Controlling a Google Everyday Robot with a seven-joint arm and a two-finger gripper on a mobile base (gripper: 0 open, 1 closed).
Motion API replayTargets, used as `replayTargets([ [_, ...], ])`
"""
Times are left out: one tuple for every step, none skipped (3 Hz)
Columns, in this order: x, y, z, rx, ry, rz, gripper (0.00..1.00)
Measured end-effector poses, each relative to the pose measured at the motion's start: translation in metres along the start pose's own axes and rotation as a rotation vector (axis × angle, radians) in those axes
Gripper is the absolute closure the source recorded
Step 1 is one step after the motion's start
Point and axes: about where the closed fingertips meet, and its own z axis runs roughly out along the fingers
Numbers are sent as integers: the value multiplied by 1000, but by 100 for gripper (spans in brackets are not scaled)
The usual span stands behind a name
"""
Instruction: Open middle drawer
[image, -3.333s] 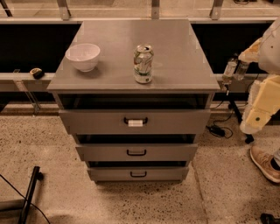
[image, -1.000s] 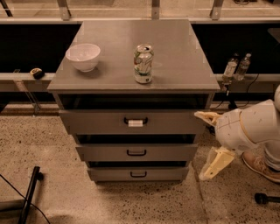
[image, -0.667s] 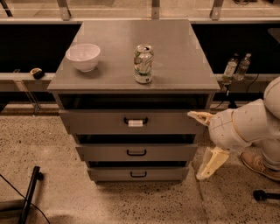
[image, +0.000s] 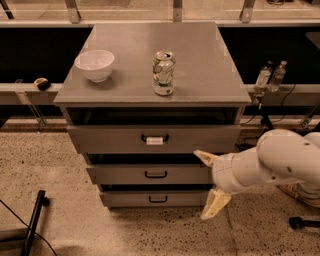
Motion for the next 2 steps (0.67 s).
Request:
replayTargets([
  [14,5,39,-11,-56,1,0],
  [28,5,62,-35,-47,8,0],
])
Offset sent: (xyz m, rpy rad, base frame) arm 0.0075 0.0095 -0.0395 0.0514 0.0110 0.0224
